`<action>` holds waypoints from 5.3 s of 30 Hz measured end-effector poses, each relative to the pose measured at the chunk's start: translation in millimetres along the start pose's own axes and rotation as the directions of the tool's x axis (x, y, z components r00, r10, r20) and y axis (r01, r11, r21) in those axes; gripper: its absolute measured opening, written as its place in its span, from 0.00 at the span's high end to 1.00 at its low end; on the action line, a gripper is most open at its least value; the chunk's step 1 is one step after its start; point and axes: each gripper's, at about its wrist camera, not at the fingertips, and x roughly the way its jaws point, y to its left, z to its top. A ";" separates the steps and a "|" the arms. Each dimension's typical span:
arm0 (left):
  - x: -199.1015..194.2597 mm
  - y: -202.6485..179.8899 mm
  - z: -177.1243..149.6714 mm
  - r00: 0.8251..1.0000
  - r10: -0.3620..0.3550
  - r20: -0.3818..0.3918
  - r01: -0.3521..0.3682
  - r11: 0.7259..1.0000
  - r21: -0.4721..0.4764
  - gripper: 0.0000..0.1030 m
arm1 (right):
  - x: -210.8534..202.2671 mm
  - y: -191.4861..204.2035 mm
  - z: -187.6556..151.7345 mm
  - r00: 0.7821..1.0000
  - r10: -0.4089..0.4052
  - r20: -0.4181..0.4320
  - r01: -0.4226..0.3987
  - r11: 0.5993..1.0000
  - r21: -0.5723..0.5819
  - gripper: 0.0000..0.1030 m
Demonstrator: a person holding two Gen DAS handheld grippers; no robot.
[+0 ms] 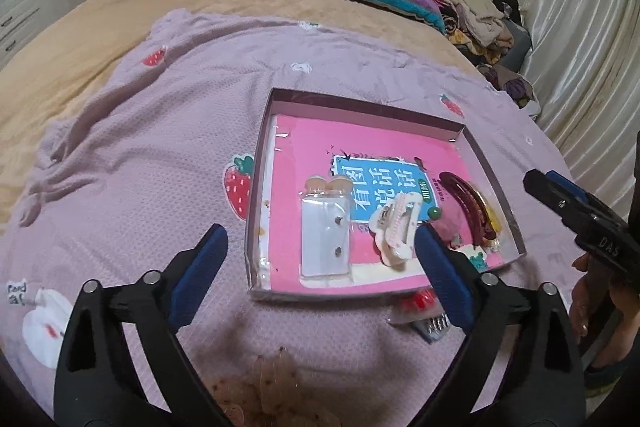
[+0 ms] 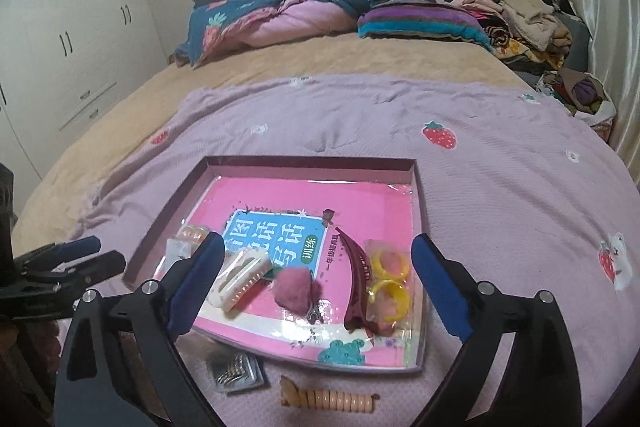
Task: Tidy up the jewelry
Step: 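Open both tools and withdraw them from the tray toward the bow, then grasp the sheer pink bow with the left tool while the right grasps the clear bag, then carry the bow into the tray while the right tool lowers the clear bag there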
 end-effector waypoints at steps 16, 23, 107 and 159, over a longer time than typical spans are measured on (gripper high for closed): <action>-54.4 -6.8 -9.1 0.997 0.017 0.077 -0.016 1.000 -0.003 0.14 | -65.8 7.4 -6.4 0.996 0.004 0.089 -0.003 1.000 -0.016 0.06; -72.2 -11.4 -18.2 0.995 0.029 0.093 -0.030 0.999 0.013 0.14 | -80.7 9.7 -15.6 0.995 0.005 0.098 -0.004 1.000 -0.011 0.06; -4.5 30.1 -112.1 0.991 0.041 -0.124 -0.047 0.998 -0.046 0.76 | -11.2 76.1 -73.0 0.981 0.127 -0.147 -0.157 0.965 -0.210 0.06; -53.4 -41.2 -76.5 0.999 0.004 -0.039 -0.001 0.996 0.084 0.99 | -83.8 11.4 -54.1 0.990 0.133 0.042 -0.127 0.984 -0.124 0.60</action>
